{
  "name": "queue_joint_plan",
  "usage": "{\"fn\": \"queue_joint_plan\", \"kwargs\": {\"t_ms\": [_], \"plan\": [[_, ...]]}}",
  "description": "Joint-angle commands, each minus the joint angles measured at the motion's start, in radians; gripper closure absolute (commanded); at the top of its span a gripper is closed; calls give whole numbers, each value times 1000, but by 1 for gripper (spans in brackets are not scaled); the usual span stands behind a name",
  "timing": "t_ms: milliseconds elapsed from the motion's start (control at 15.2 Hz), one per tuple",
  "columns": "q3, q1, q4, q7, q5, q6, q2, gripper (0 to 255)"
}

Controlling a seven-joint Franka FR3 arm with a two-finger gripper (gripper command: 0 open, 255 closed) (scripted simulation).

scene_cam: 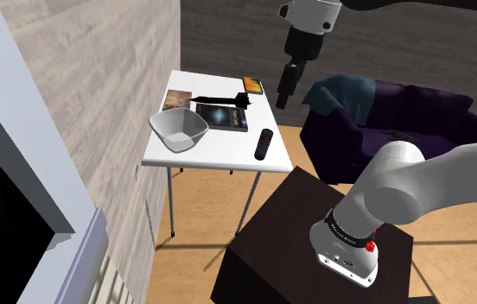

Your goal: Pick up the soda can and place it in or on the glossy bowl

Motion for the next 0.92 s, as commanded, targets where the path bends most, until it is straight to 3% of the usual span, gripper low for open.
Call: {"fn": "queue_joint_plan", "kwargs": {"t_ms": [0, 462, 858], "plan": [[0, 0, 0, 0, 0, 0, 0, 0], [-105, -39, -142, -150, -77, 199, 53, 0], [-200, -75, -209, -277, -137, 390, 170, 0]]}}
